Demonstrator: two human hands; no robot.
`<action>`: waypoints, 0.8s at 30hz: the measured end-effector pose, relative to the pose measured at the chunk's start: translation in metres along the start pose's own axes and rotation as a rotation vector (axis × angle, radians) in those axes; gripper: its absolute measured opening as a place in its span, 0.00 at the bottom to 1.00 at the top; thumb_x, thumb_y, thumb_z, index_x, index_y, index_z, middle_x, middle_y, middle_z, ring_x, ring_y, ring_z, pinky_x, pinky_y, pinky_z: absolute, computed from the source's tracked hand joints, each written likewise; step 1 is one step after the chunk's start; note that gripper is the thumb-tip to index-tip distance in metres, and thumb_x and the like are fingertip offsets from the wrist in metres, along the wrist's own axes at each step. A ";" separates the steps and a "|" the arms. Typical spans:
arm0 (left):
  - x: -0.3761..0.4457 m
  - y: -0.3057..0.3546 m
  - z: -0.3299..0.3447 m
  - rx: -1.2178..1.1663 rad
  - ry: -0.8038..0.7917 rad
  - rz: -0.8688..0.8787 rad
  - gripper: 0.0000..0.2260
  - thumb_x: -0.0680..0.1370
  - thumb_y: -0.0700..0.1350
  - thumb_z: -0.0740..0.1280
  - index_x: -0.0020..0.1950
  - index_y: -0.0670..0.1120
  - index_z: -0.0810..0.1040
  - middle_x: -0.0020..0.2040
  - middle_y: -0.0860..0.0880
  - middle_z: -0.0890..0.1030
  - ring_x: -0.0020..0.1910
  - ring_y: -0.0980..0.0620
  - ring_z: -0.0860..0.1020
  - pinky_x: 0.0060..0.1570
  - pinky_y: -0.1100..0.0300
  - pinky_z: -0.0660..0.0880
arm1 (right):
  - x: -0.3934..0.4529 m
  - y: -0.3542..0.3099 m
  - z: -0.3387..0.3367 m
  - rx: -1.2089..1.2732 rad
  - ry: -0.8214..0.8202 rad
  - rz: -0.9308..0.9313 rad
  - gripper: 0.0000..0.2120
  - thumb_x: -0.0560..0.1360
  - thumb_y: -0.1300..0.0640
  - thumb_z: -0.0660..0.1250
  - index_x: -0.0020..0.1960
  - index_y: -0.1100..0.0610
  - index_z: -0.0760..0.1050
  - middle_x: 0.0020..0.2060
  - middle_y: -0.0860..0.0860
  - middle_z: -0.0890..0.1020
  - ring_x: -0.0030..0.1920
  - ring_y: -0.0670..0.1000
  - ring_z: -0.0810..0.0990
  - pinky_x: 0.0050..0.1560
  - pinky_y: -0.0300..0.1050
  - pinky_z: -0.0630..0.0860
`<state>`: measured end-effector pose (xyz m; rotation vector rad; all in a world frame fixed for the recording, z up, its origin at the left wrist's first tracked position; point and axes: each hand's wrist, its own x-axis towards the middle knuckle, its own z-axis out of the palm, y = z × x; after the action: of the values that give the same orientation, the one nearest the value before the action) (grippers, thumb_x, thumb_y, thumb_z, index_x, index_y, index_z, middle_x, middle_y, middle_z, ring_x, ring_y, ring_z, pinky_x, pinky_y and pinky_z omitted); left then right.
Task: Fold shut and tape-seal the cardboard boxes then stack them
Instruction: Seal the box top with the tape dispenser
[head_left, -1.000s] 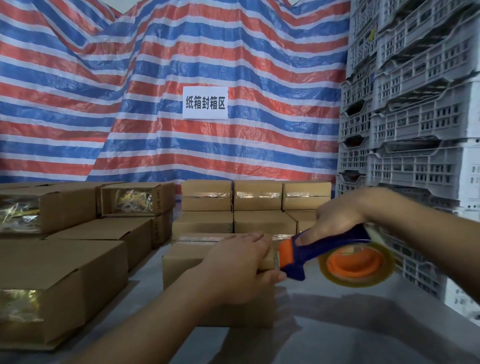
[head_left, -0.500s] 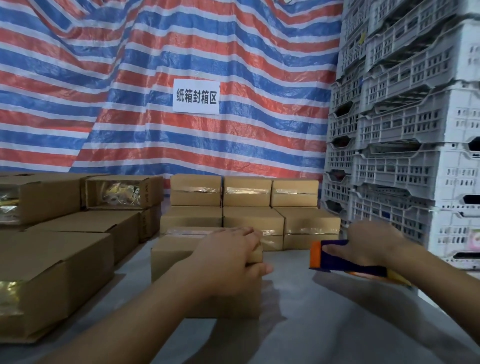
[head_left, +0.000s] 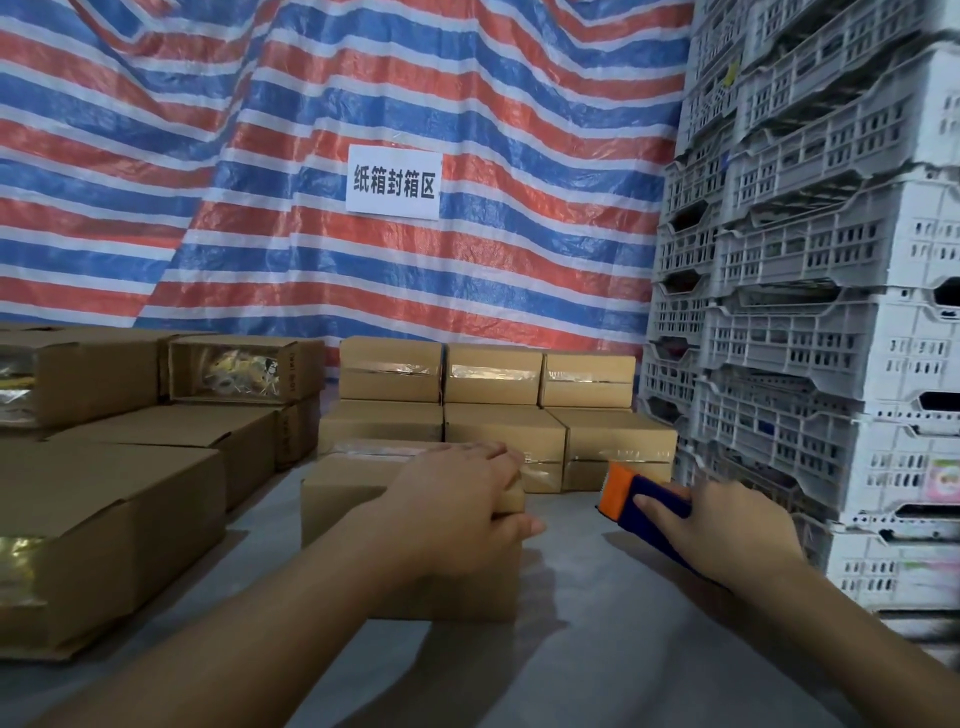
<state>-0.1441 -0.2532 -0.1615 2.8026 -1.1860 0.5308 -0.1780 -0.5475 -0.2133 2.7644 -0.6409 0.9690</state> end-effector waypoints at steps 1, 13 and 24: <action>0.000 0.000 0.000 0.001 0.004 0.005 0.33 0.79 0.66 0.57 0.80 0.54 0.53 0.80 0.52 0.57 0.77 0.51 0.58 0.74 0.51 0.56 | -0.003 -0.002 0.000 -0.014 0.009 -0.002 0.29 0.73 0.24 0.50 0.35 0.49 0.66 0.30 0.45 0.75 0.28 0.44 0.73 0.23 0.40 0.63; 0.001 -0.002 0.002 0.003 0.014 0.015 0.33 0.79 0.67 0.57 0.80 0.54 0.54 0.80 0.53 0.57 0.77 0.51 0.59 0.73 0.51 0.58 | -0.016 -0.013 0.002 -0.131 -0.157 -0.037 0.33 0.76 0.26 0.44 0.41 0.51 0.74 0.35 0.47 0.78 0.32 0.45 0.76 0.27 0.40 0.65; 0.003 -0.002 0.003 0.004 0.019 0.009 0.32 0.78 0.66 0.58 0.79 0.54 0.57 0.79 0.51 0.61 0.76 0.50 0.61 0.73 0.49 0.59 | 0.011 -0.077 -0.057 0.967 -0.468 0.211 0.39 0.77 0.28 0.48 0.40 0.59 0.81 0.33 0.55 0.85 0.35 0.54 0.84 0.39 0.46 0.79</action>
<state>-0.1404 -0.2544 -0.1636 2.7907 -1.1953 0.5595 -0.1686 -0.4665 -0.1615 3.9250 -0.6429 0.7952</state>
